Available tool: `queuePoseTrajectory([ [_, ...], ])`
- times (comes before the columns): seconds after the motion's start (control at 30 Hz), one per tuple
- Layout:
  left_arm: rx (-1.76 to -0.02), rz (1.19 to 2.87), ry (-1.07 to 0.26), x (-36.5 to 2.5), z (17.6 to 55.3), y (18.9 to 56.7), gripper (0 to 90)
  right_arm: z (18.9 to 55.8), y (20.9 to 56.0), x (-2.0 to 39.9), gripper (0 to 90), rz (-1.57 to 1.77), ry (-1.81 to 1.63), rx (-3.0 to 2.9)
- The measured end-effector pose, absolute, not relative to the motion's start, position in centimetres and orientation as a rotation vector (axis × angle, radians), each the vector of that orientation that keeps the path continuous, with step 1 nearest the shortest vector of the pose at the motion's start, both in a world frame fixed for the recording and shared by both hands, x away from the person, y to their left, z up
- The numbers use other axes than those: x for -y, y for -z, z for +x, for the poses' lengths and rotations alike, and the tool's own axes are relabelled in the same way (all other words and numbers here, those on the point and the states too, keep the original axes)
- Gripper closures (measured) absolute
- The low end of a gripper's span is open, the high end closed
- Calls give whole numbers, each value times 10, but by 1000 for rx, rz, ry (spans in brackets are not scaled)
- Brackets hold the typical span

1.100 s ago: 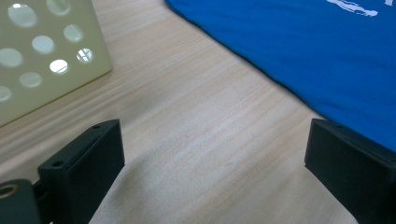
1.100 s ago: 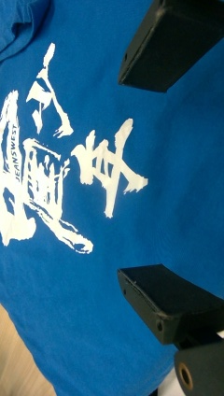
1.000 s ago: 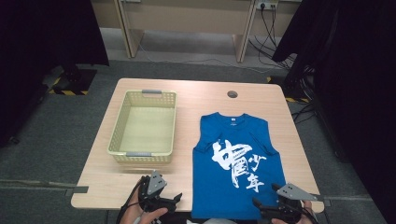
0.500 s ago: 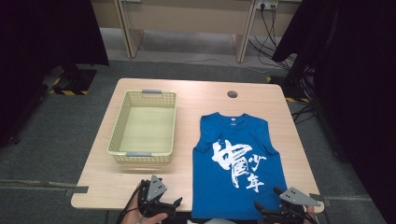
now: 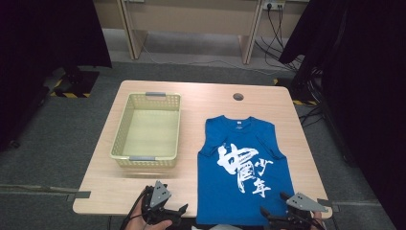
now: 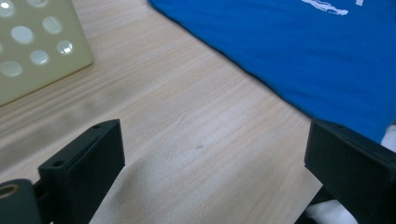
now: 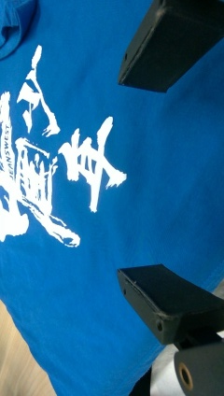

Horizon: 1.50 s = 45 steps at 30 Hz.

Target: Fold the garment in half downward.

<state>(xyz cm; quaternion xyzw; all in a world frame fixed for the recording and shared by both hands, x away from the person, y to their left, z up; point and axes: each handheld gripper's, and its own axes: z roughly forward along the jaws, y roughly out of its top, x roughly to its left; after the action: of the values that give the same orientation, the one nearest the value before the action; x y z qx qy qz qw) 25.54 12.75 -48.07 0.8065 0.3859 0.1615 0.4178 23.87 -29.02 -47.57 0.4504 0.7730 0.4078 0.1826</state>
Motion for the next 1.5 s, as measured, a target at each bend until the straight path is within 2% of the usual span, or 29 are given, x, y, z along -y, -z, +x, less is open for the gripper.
queuePoseTrajectory([
  [0.67,-923,2009,-358,-115,255,479,44,242,477,289,79,1281,-1155,-2180],
  [1.5,-895,2026,-349,-88,290,467,62,270,468,296,80,1284,-1121,-2153],
])
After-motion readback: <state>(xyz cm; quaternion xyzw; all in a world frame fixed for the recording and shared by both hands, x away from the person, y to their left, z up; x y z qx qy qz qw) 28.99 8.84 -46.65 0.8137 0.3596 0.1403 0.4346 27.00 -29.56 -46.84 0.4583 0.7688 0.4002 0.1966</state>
